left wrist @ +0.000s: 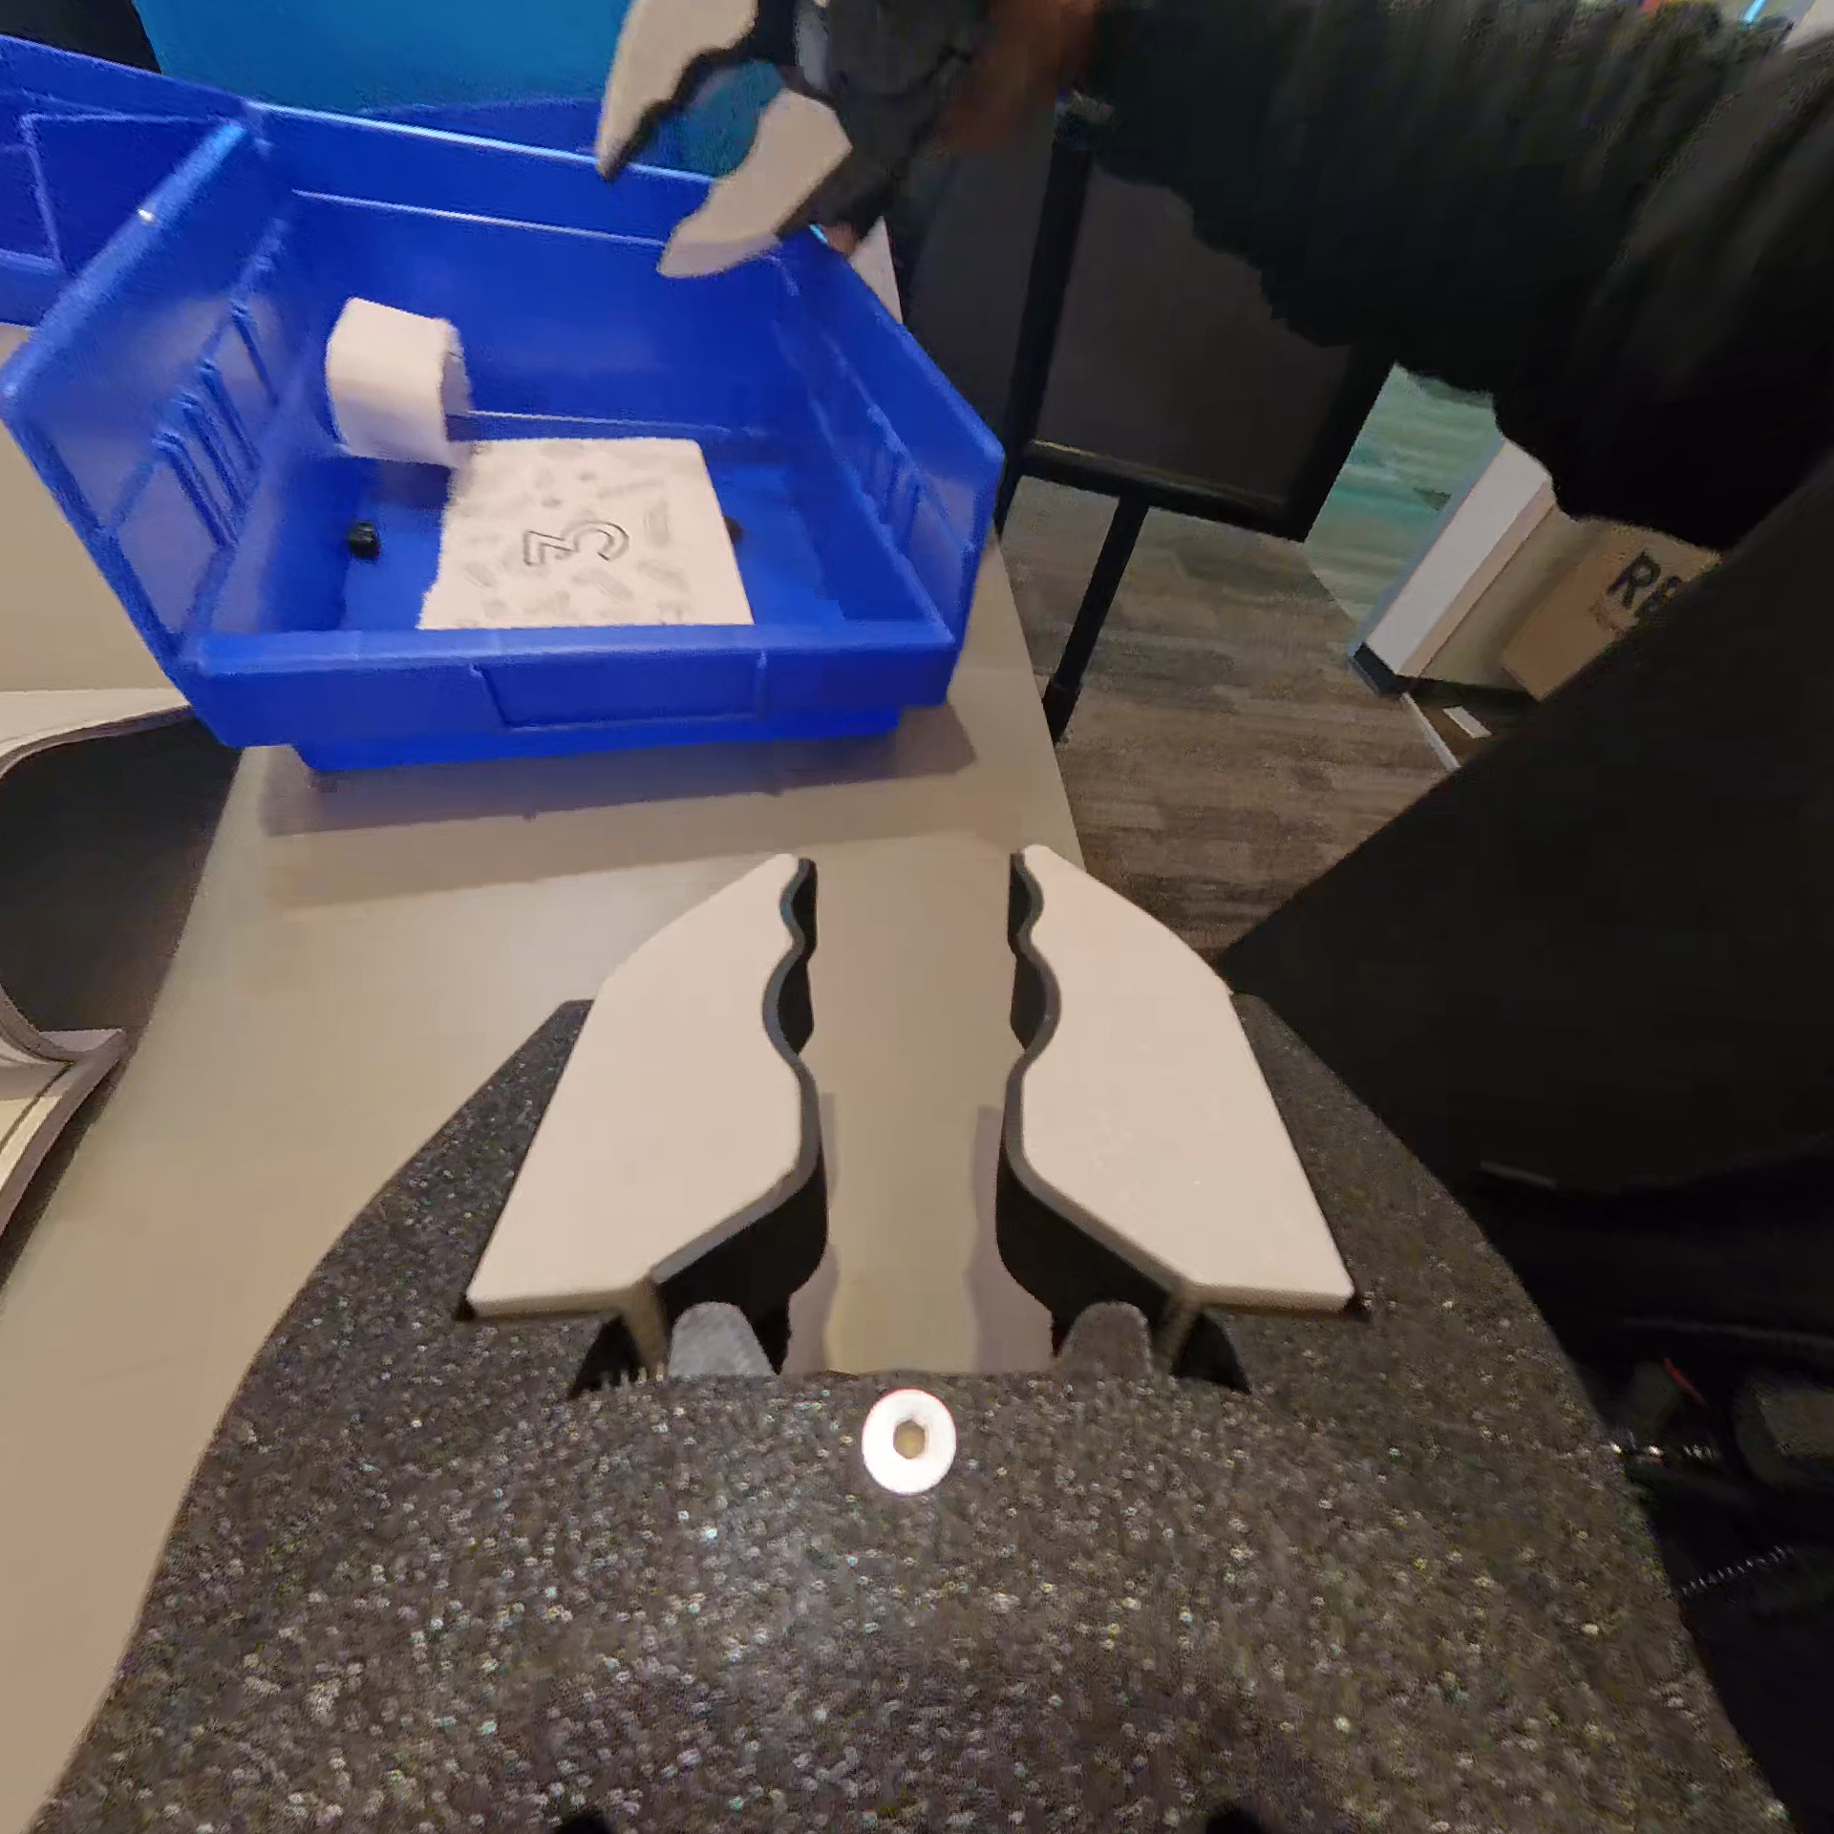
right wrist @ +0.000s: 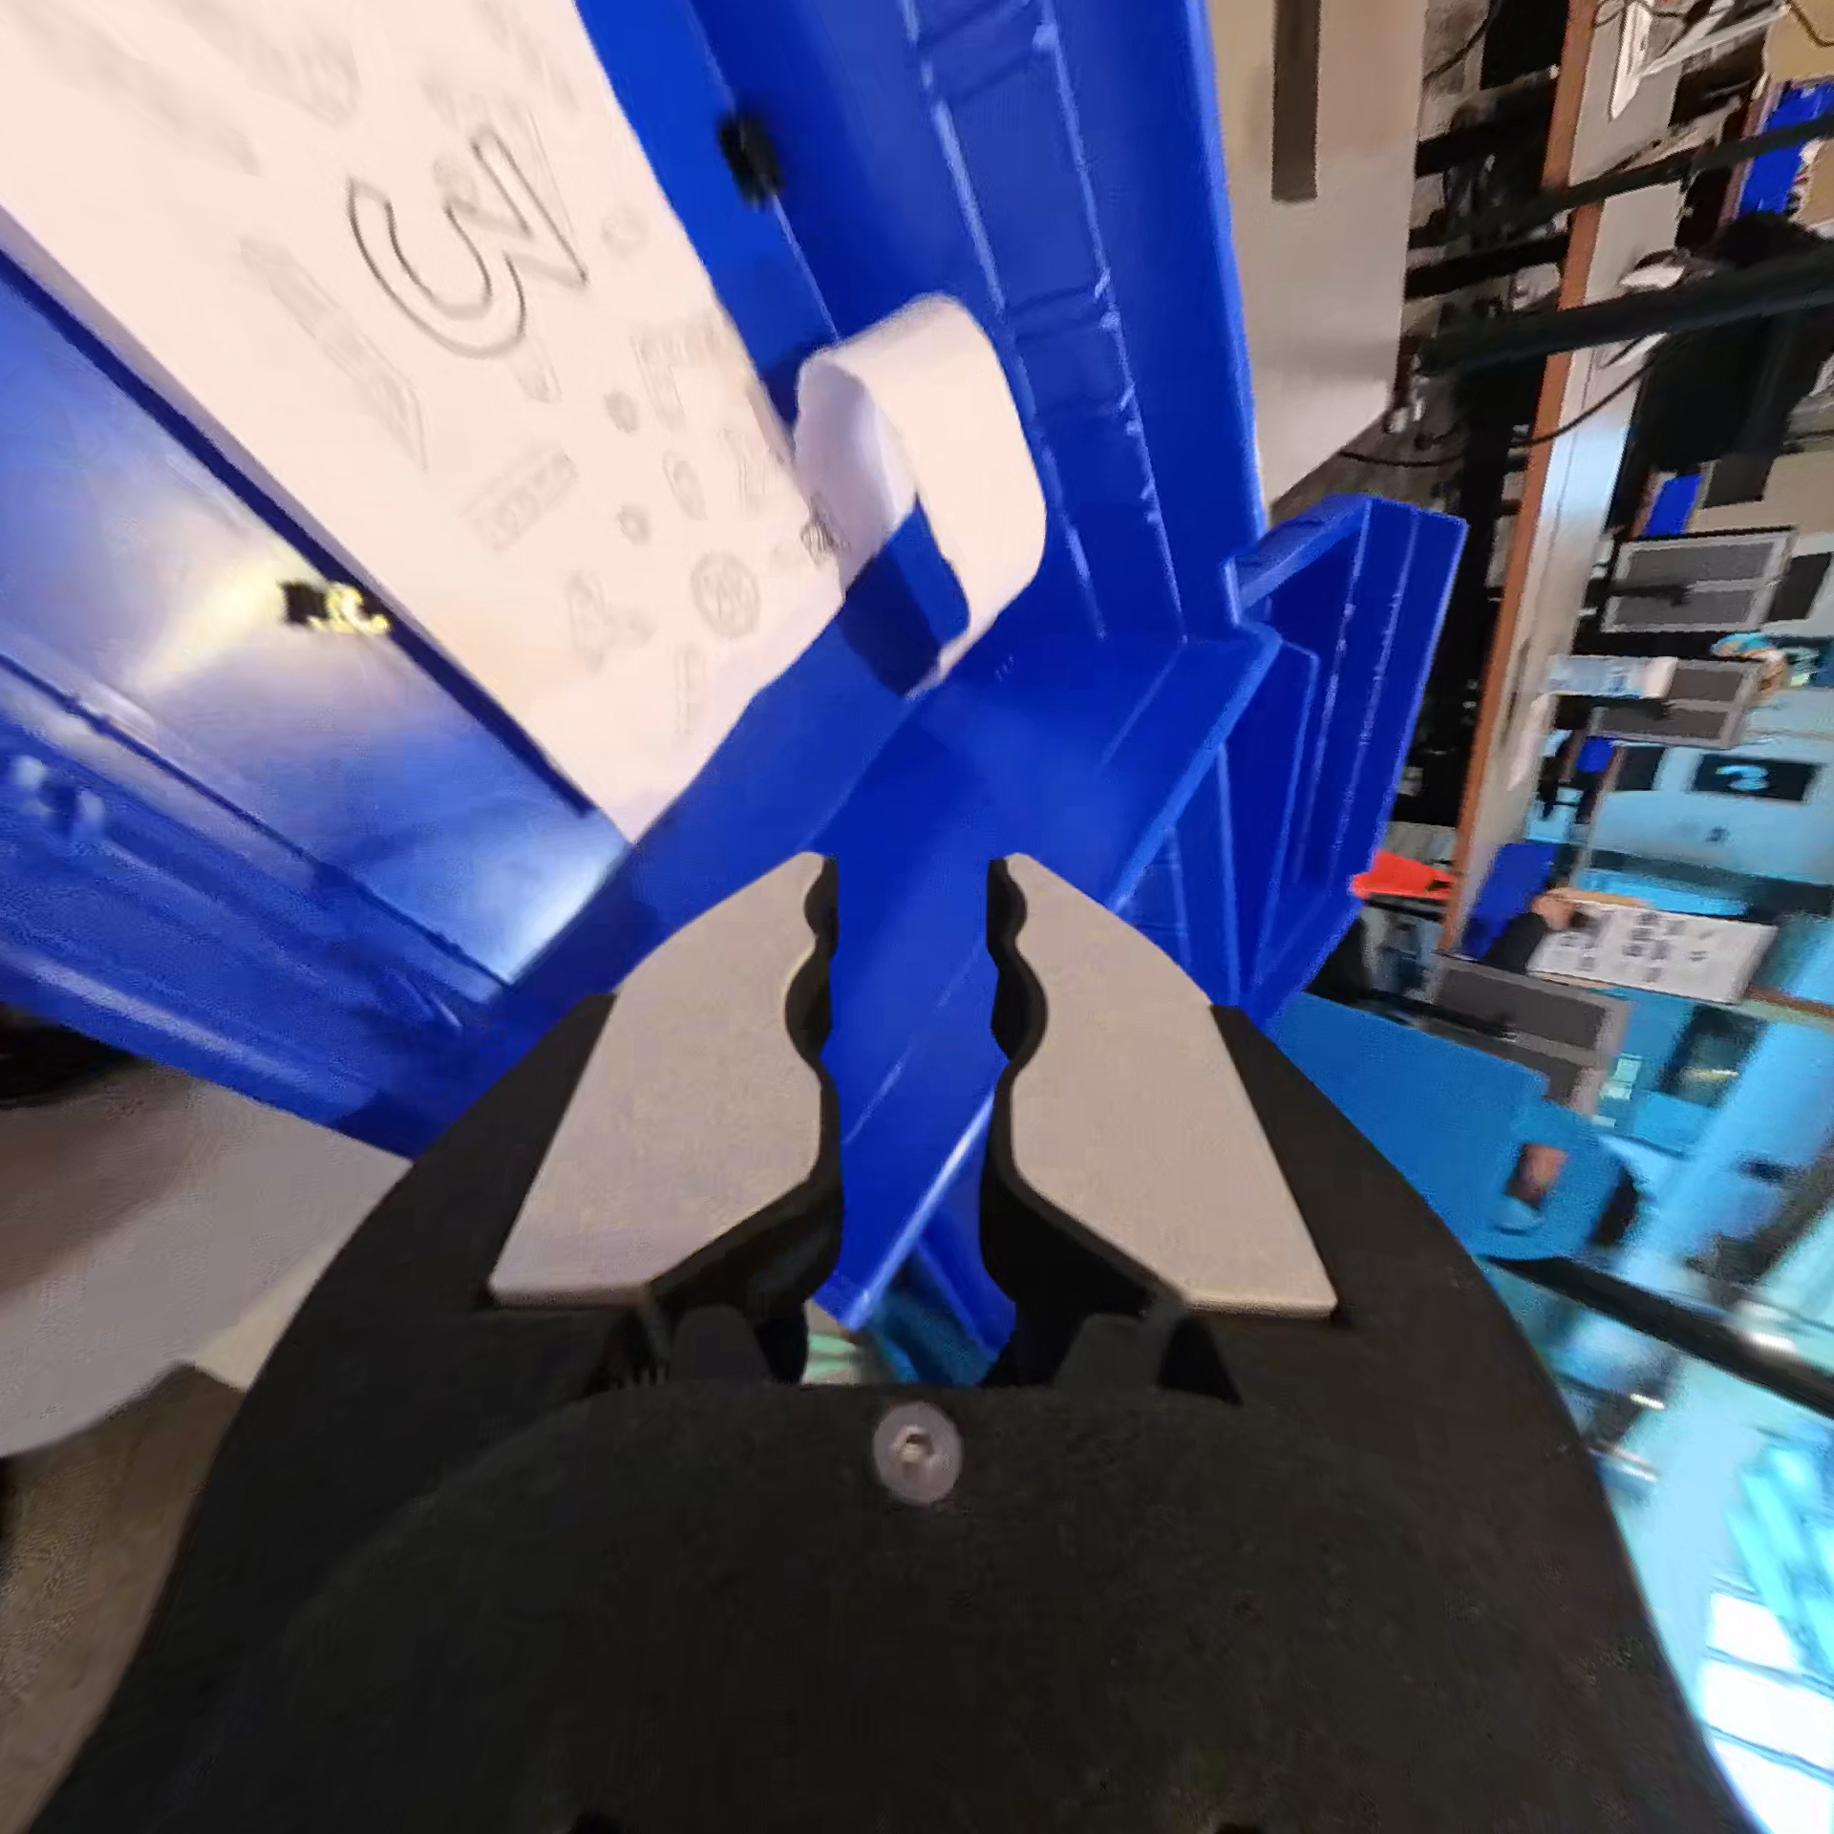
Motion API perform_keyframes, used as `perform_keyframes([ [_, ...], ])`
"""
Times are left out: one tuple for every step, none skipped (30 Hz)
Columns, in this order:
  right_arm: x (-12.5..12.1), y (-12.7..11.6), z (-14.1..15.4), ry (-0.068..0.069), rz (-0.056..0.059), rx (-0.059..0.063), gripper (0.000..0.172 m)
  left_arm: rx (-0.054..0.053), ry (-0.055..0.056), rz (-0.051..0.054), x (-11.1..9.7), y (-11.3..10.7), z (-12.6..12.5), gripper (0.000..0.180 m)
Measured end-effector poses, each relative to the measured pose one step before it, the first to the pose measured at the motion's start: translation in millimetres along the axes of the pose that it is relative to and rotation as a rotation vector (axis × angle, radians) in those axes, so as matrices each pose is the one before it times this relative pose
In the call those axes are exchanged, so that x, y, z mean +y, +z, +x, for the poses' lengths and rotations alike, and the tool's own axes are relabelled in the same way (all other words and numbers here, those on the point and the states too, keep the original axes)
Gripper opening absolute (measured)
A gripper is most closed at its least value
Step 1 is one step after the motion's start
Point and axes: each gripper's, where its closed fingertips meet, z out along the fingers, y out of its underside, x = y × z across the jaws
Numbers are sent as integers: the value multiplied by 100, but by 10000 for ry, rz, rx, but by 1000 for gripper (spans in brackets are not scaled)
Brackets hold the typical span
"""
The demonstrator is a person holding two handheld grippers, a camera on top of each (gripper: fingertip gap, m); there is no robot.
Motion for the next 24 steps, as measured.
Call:
perform_keyframes([
  [182,604,739,-555,-388,143,28,82,65,-76,135,-109,47,39],
  [153,643,834,-523,-359,186,28,64,65,-32,68,-104,36,39],
  [166,740,884,-430,-361,174,29,47,45,-10,31,-112,-5,39],
  [150,833,769,-294,-341,31,30,53,9,-15,39,-86,-29,39],
  [132,888,744,-182,-323,-32,30,62,-25,-19,28,-73,-57,39],
  [229,847,825,-177,-407,-5,30,67,-36,13,-17,-82,-54,39],
  [317,715,692,-239,-494,-114,31,44,-35,34,-59,-118,-78,39],
  [206,421,631,-149,-470,-181,34,8,-33,17,-52,-150,-121,39],
  [-240,89,681,177,-258,-192,36,-4,-26,0,-33,-206,-110,39],
  [-955,-201,404,559,80,-372,39,-30,-3,23,-32,-261,-124,39],
  [-1688,-342,-268,790,389,-719,41,-69,2,57,-29,-288,-176,39],
  [-2120,-263,-1123,808,544,-1081,42,-46,-25,73,-24,-282,-164,39],
  [-2147,58,-1412,593,514,-1064,44,-5,-71,79,-11,-256,-141,39],
  [-1850,464,-966,335,387,-629,48,31,-116,67,7,-197,-90,39],
  [-1338,770,-545,271,162,-336,51,64,-143,42,9,-165,-27,39],
  [-760,941,-459,449,-139,-340,55,89,-140,13,7,-124,66,38],
  [-380,968,-513,678,-325,-432,58,86,-76,9,11,-121,112,38],
  [-275,852,-437,875,-311,-398,62,22,1,5,58,-139,83,38],
  [-301,658,-279,959,-167,-291,61,-51,29,-29,141,-160,-5,38],
  [-337,487,-371,811,-28,-319,59,-65,40,-57,198,-204,-20,38],
  [-349,379,-372,581,51,-287,57,-37,33,-46,196,-243,14,38],
  [-412,339,-222,406,119,-182,57,-6,6,-2,119,-269,46,38],
  [-447,369,-119,337,129,-133,57,0,-27,37,58,-281,30,37],
  [-484,380,-53,301,158,-114,55,3,-55,52,13,-286,26,37],
])
